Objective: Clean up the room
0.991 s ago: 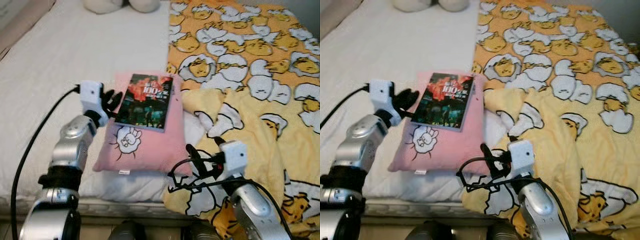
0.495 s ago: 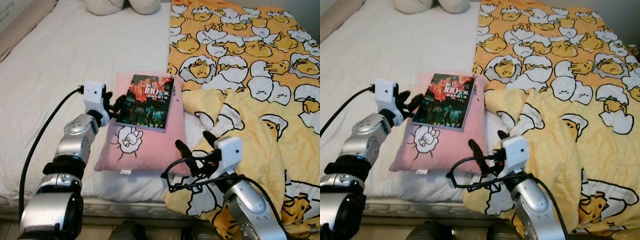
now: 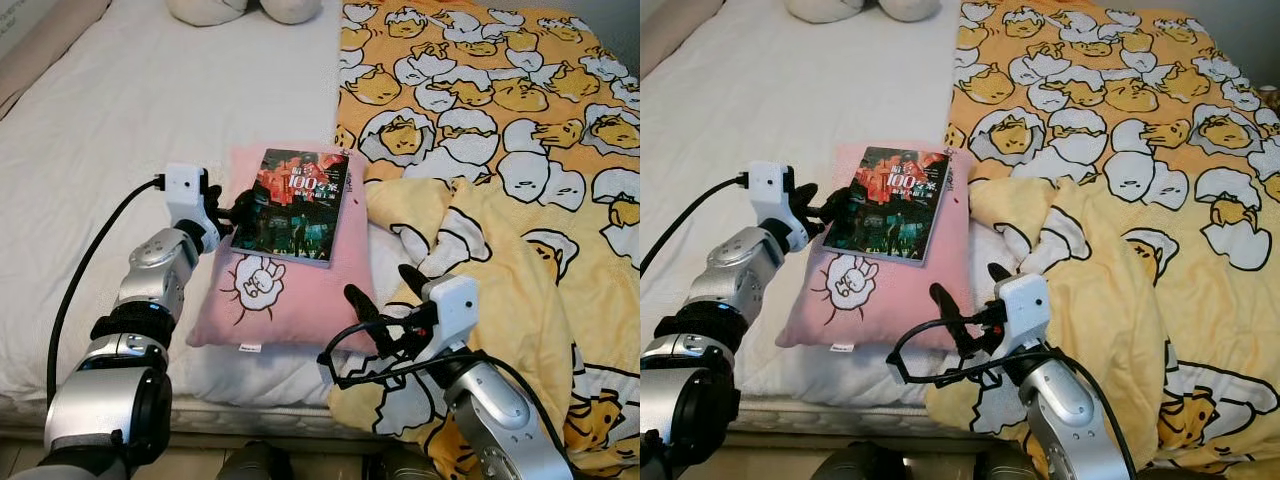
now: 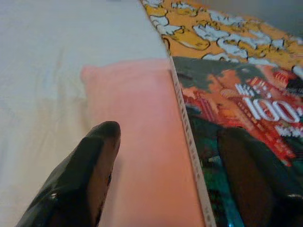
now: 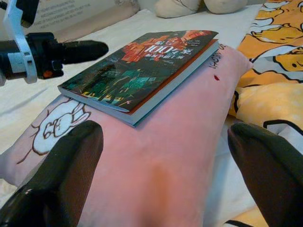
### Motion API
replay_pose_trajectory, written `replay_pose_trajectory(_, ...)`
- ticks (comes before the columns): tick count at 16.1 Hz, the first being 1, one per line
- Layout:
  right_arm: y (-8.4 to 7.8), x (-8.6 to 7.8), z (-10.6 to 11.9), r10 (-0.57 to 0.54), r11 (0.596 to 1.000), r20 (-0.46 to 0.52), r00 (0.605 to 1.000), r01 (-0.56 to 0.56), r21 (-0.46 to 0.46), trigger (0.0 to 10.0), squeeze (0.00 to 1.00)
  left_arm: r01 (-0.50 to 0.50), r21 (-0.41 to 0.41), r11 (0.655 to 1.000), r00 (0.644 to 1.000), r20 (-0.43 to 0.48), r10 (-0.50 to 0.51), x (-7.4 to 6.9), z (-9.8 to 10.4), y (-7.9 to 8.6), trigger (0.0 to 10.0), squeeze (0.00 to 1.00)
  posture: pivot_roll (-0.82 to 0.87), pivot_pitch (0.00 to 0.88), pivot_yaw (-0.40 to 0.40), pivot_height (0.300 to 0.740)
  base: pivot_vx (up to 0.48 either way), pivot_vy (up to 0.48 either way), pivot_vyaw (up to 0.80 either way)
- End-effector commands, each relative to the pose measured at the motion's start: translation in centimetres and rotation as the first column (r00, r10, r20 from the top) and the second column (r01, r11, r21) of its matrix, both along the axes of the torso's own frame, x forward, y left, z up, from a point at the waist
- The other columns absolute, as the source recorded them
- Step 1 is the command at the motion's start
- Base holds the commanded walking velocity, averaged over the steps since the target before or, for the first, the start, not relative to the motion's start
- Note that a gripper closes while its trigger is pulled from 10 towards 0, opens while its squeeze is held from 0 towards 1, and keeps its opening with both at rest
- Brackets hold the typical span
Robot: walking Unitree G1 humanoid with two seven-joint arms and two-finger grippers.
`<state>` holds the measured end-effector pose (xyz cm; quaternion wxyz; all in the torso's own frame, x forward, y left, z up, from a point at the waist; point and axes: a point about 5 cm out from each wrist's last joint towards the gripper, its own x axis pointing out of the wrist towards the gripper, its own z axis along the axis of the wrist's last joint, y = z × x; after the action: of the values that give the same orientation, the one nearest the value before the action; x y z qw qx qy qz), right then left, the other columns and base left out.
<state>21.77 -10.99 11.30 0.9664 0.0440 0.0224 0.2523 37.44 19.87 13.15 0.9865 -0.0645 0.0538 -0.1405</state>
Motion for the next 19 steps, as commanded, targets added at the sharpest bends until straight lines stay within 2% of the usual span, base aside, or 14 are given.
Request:
replay_pose_trajectory(1,0.0,-0.2,0.3,0.006,1.000,0.001,1.000,-0.006,0.007,10.0,0.00,0.006,-0.045,0.999,1.000,0.024,-0.005,0.3,0.8,0.0,10.0,0.00,-0.17,0.124,0.037,0.736,0.000,0.000,0.00)
replay_pose_trajectory(4,0.2,-0.3,0.2,0.010,1.000,-0.006,1.000,-0.010,0.004,10.0,0.00,0.030,-0.066,0.997,0.999,-0.016,-0.031,0.0,-0.3,-0.4,10.0,0.00,-0.17,0.124,0.039,0.736,0.000,0.000,0.00)
replay_pose_trajectory(5,0.2,-0.3,0.2,0.010,1.000,-0.008,1.000,-0.010,0.002,10.0,0.00,0.067,-0.081,0.994,0.997,-0.034,-0.070,-0.1,-0.8,-1.0,10.0,0.00,-0.17,0.124,0.039,0.736,0.000,0.000,0.00)
replay_pose_trajectory(6,0.2,-0.2,0.1,0.011,1.000,-0.010,1.000,-0.011,-0.001,10.0,0.00,0.153,-0.060,0.986,0.986,-0.064,-0.157,-0.5,-1.6,-2.2,10.0,0.00,-0.17,0.118,0.036,0.736,0.000,0.000,0.00)
replay_pose_trajectory(7,0.2,-0.2,0.1,0.014,1.000,-0.009,1.000,-0.014,-0.005,10.0,0.00,0.173,-0.042,0.984,0.981,-0.083,-0.176,-0.8,-2.1,-2.6,10.0,0.00,-0.17,0.118,0.036,0.736,0.000,0.000,0.00)
replay_pose_trajectory(12,0.2,-0.1,-0.1,0.018,1.000,-0.015,1.000,-0.018,-0.016,10.0,0.00,0.123,-0.062,0.990,0.972,-0.195,-0.133,-1.4,-4.3,-2.9,10.0,0.00,-0.18,0.105,0.033,0.736,0.000,0.000,0.00)
replay_pose_trajectory(13,0.2,-0.1,-0.1,0.018,1.000,-0.017,1.000,-0.018,-0.018,10.0,0.00,0.119,-0.090,0.989,0.967,-0.215,-0.136,-1.5,-4.6,-2.9,7.8,0.00,-0.18,0.107,0.033,0.736,0.000,0.000,0.00)
replay_pose_trajectory(14,0.2,-0.1,-0.2,0.016,1.000,-0.021,1.000,-0.017,-0.020,10.0,0.00,0.108,-0.139,0.984,0.967,-0.215,-0.136,-1.7,-4.7,-2.8,0.0,0.00,-0.18,0.110,0.034,0.736,0.000,0.000,0.00)
replay_pose_trajectory(15,0.2,-0.1,-0.2,0.016,1.000,-0.022,1.000,-0.016,-0.020,10.0,0.00,0.100,-0.154,0.983,0.968,-0.213,-0.132,-1.7,-4.7,-2.8,0.0,0.00,-0.18,0.110,0.034,0.736,0.000,0.000,0.00)
replay_pose_trajectory(17,0.1,-0.1,-0.2,0.012,1.000,-0.024,1.000,-0.012,-0.020,10.0,0.00,0.107,-0.130,0.986,0.968,-0.211,-0.133,-1.7,-4.8,-2.7,0.0,0.00,-0.18,0.112,0.035,0.736,0.000,0.000,0.00)
replay_pose_trajectory(18,0.2,-0.1,-0.2,0.011,1.000,-0.027,1.000,-0.011,-0.020,10.0,0.00,0.114,-0.102,0.988,0.969,-0.209,-0.133,-1.7,-4.8,-2.7,0.0,0.00,-0.18,0.114,0.036,0.736,0.000,0.000,0.00)
replay_pose_trajectory(19,0.2,-0.1,-0.3,0.010,1.000,-0.030,1.000,-0.010,-0.021,10.0,0.00,0.167,-0.015,0.986,0.967,-0.190,-0.166,-1.7,-4.6,-2.9,0.0,0.00,-0.18,0.114,0.036,0.736,0.000,0.000,0.00)
